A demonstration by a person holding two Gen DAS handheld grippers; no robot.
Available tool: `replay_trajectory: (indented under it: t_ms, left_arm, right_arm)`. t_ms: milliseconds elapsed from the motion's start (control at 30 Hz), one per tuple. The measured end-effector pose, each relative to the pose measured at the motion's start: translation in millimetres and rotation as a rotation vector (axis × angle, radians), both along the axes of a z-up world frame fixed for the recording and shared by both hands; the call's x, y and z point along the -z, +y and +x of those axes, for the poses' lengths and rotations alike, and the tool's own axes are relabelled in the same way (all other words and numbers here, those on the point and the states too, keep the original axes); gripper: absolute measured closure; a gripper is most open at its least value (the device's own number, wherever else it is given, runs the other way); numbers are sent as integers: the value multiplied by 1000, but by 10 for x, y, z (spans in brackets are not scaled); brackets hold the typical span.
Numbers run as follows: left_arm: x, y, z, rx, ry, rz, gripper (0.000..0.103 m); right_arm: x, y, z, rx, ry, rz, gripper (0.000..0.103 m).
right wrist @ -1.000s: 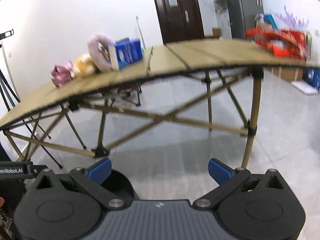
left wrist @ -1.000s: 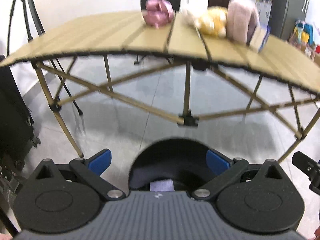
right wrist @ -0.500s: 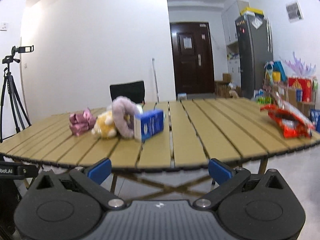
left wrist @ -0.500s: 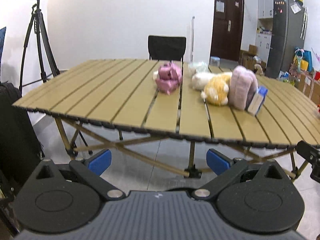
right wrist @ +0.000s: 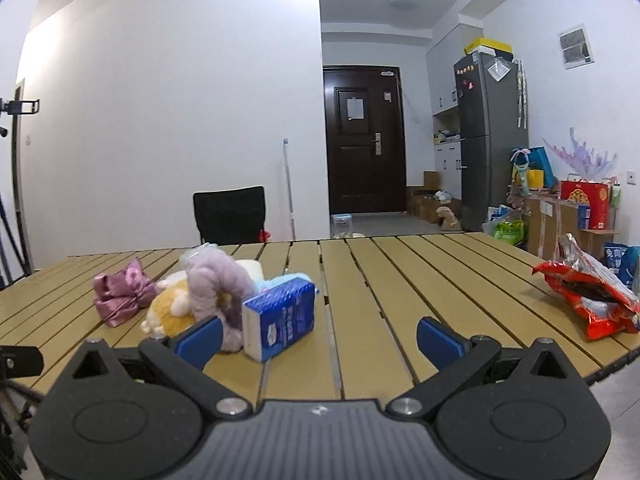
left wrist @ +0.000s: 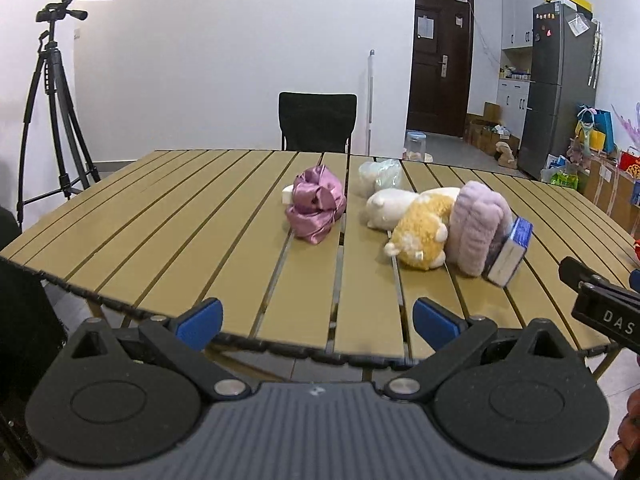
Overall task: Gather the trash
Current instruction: 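Move both empty tools back toward the table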
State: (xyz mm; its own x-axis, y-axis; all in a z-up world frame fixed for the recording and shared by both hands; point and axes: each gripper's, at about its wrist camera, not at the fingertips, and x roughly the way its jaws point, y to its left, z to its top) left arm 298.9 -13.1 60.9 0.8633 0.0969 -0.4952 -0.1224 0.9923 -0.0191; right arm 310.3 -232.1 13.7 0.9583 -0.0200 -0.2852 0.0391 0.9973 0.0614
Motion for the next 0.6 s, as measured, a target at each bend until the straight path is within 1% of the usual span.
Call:
replay_trajectory:
  t_ms: [167, 367, 600]
  left_arm:
    - [-11, 65, 257, -12, 10, -17, 0]
    - [-36, 150, 513, -25, 21, -57, 0]
    - [2, 267, 745, -47, 50, -100, 0]
  right_arm:
    - [41, 26, 241, -16, 51, 33, 0]
    - [87, 144, 438, -44, 72, 0, 0]
    - [127, 154, 636, -31, 112, 0, 1]
